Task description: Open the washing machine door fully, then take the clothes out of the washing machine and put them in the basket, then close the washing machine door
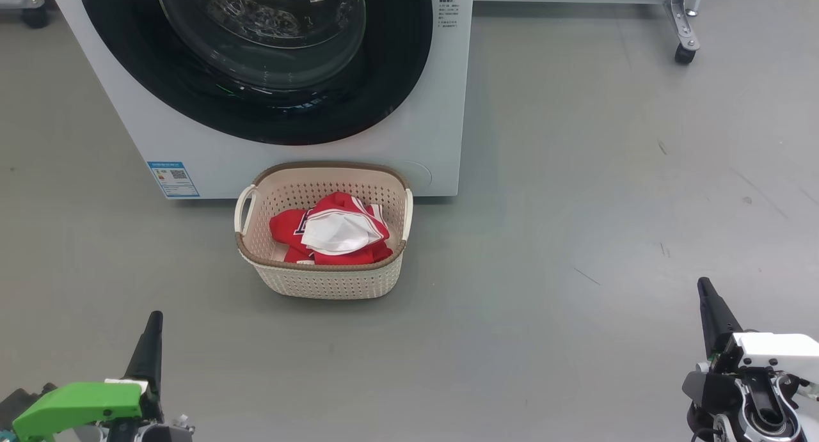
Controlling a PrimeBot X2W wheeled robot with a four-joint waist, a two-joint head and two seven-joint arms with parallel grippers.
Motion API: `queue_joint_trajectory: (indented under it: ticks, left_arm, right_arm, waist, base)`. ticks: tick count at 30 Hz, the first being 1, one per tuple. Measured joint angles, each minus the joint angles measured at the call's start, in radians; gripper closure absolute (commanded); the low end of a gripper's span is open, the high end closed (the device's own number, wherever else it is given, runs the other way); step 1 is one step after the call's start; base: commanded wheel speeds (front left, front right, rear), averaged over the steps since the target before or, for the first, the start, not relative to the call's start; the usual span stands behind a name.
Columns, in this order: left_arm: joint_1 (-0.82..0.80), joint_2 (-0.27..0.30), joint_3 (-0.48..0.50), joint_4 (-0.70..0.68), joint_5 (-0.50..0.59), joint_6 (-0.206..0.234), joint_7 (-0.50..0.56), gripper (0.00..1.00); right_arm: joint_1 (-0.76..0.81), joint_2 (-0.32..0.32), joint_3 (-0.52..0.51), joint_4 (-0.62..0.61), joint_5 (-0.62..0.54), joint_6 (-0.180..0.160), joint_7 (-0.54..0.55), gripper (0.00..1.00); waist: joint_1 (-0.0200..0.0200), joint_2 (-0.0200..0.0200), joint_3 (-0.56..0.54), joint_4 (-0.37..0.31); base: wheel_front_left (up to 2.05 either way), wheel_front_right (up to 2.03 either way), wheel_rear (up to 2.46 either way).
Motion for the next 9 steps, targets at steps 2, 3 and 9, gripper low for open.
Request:
queue_joint_trajectory:
  ticks: [2,3,9]
  left_arm:
    - [0.000,0.000,0.000,0.000,0.000,0.000,0.000,1.00]
    - [0.000,0.000,0.000,0.000,0.000,0.000,0.000,1.00]
    - [0.000,-0.001,0.001,0.000,0.000,0.000,0.003,1.00]
  right_arm:
    - [0.000,0.000,0.000,0.000,0.000,0.000,0.000,1.00]
    - [0.000,0.000,0.000,0.000,0.000,0.000,0.000,1.00]
    - [0.000,0.000,0.000,0.000,0.000,0.000,0.000,1.00]
  waist:
    - [0.0000,0.0000,0.000,0.000]
    - [0.0000,0.0000,0.000,0.000]
    - [0.0000,0.0000,0.000,0.000]
  base:
    - [0.00,0.00,0.00]
    - [0.00,0.00,0.00]
    - [0.00,0.00,0.00]
